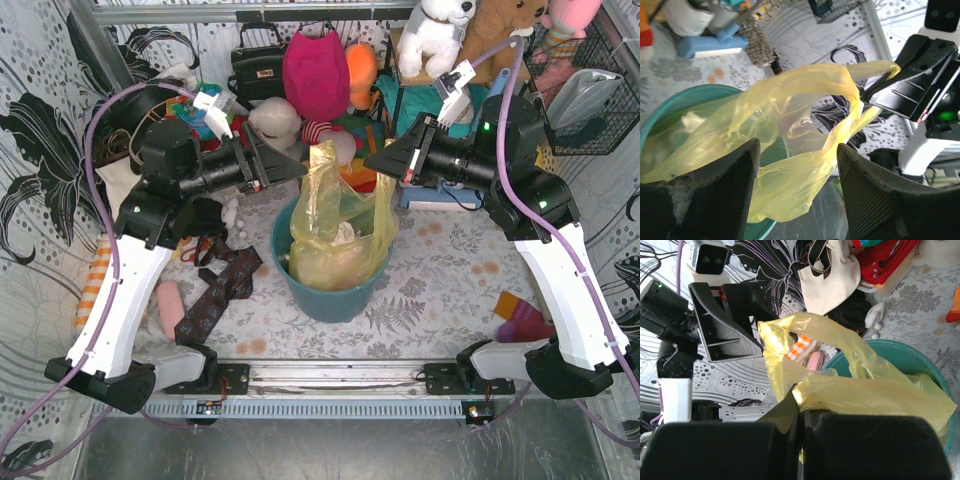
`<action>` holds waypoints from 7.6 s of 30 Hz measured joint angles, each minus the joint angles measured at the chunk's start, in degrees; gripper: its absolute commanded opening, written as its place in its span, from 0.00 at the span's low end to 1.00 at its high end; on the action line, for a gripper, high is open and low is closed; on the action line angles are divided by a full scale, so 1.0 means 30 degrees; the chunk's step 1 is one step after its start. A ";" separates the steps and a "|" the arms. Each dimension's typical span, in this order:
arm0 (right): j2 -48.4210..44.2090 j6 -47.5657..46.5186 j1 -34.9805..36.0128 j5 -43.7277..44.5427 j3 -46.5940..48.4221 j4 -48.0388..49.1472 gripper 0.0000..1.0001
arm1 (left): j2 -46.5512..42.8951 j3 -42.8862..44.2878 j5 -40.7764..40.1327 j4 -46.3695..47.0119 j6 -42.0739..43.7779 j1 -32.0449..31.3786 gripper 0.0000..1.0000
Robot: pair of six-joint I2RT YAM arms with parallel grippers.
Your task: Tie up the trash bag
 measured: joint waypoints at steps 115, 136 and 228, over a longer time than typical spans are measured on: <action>0.4991 0.1180 0.0000 0.0415 0.1865 0.7045 0.00 | -0.0437 0.0641 0.0882 0.5741 -0.0153 0.3555 0.02; 0.5399 0.1217 -0.0233 -0.1188 0.4860 0.6965 0.00 | -0.0291 0.0597 0.4022 1.1220 -0.4626 0.4976 0.02; 0.4801 -1.1249 0.7410 -0.0051 0.2135 0.7278 0.97 | -0.3876 -0.0678 0.3242 0.7388 -0.1523 0.4976 0.46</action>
